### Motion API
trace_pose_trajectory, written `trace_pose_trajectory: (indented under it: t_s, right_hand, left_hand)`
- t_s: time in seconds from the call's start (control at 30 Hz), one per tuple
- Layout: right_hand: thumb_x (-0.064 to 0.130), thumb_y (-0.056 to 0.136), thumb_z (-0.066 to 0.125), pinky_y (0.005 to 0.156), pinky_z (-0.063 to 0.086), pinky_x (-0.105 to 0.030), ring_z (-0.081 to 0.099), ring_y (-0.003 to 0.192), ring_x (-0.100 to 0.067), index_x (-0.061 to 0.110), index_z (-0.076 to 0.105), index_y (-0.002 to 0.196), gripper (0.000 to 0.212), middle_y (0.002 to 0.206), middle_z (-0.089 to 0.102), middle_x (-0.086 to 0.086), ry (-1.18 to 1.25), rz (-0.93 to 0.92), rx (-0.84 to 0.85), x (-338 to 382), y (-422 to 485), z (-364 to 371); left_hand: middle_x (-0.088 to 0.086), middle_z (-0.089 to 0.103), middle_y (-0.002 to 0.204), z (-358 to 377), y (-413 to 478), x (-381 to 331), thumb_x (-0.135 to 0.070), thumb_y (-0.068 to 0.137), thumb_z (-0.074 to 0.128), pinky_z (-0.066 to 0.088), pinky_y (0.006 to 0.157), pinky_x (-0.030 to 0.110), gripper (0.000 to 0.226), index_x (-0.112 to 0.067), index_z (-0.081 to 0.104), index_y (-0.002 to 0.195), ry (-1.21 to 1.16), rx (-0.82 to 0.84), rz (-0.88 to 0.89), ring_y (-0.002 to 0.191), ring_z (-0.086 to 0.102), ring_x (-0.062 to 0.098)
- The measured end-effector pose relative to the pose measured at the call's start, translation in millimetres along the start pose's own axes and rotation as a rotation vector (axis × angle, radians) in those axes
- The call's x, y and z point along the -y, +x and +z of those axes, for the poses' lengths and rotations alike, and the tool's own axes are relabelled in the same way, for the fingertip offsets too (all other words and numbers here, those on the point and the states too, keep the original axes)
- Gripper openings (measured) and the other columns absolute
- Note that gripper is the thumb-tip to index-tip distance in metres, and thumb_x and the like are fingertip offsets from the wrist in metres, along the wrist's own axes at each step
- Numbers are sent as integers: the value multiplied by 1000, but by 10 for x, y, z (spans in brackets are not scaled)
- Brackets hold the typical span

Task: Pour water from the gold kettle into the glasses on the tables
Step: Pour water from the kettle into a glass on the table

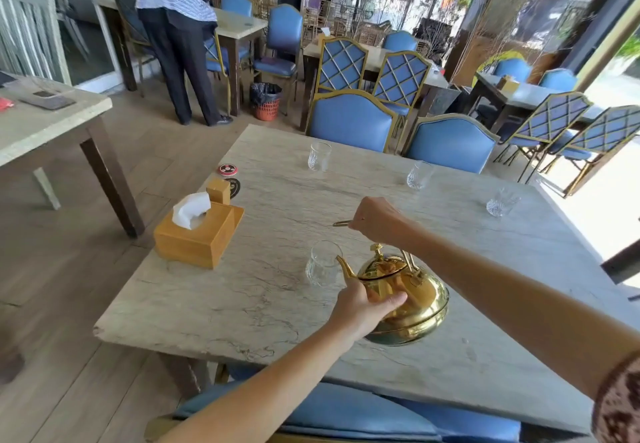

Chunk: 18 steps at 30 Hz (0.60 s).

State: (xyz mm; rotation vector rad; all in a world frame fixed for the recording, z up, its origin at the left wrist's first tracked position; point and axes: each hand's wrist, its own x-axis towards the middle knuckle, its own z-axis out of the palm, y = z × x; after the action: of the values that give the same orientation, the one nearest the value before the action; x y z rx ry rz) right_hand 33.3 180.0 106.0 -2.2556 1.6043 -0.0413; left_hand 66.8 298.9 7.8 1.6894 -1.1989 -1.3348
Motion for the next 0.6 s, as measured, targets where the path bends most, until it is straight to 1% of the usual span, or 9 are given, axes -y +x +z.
trace_pose_trajectory:
  t_s: [0.07, 0.1, 0.17, 0.23, 0.3, 0.4, 0.47, 0.53, 0.6]
  right_hand:
    - [23, 92, 63, 52, 39, -28, 48, 56, -16, -2, 66, 89, 25, 74, 57, -7, -26, 7, 8, 28, 0, -13]
    - [23, 92, 63, 50, 37, -26, 45, 54, -14, 1, 63, 83, 24, 71, 54, -5, -46, 12, 8, 37, -2, -24]
    - [24, 93, 61, 47, 34, -24, 41, 51, -12, 9, 52, 67, 32, 66, 48, -1, -80, 9, 11, 44, -5, -40]
    - [24, 94, 61, 47, 32, -24, 40, 51, -13, 12, 44, 61, 38, 64, 45, 0, -106, -16, 11, 51, -14, -56]
    - [25, 94, 60, 49, 35, -25, 46, 56, -17, 10, 49, 67, 33, 67, 49, -2, -143, -36, 9, 71, -37, -73]
    - [29, 95, 58, 50, 34, -25, 51, 67, -21, 7, 59, 87, 23, 77, 55, -5, -225, -53, -9, 107, -73, -106]
    - [31, 95, 57, 49, 33, -25, 53, 71, -21, 6, 62, 96, 26, 84, 60, -6, -265, -58, -22, 116, -82, -123]
    - [34, 95, 57, 48, 32, -25, 54, 73, -21, 6, 62, 101, 29, 89, 62, -6, -285, -58, -30, 120, -81, -131]
    - [34, 95, 57, 47, 30, -24, 52, 71, -20, 5, 63, 101, 31, 86, 60, -5, -287, -57, -26, 123, -68, -127]
  left_hand:
    - [4, 65, 103, -1, -12, -13, -60, 77, 71, 44, 72, 19, 59, -8, 55, 101, -13, -3, 8, 96, 62, 18]
    - [4, 65, 101, 0, -21, -24, -60, 78, 70, 42, 69, 19, 58, -8, 55, 99, -20, -4, 12, 93, 61, 17]
    - [5, 68, 100, 7, -34, -46, -59, 78, 70, 42, 67, 18, 59, -5, 58, 99, -36, -6, 21, 91, 62, 17]
    - [8, 70, 102, 15, -49, -71, -60, 79, 69, 44, 69, 18, 63, -3, 62, 105, -48, -8, 30, 93, 65, 19]
    - [10, 71, 103, 22, -49, -77, -61, 78, 69, 45, 70, 19, 65, -2, 64, 106, -52, -9, 36, 95, 66, 20]
    - [12, 72, 102, 21, -45, -86, -62, 78, 68, 46, 70, 20, 66, 0, 64, 101, -42, 4, 38, 96, 67, 22]
    - [11, 72, 103, 14, -53, -104, -61, 78, 68, 49, 74, 22, 65, -1, 64, 101, -38, 8, 39, 96, 67, 22]
    - [11, 71, 105, -5, -77, -139, -59, 81, 68, 49, 79, 24, 61, -2, 65, 104, -40, 11, 38, 93, 65, 20]
    - [9, 69, 101, -17, -81, -156, -55, 83, 67, 46, 78, 23, 50, -7, 63, 94, -42, 17, 46, 89, 61, 18]
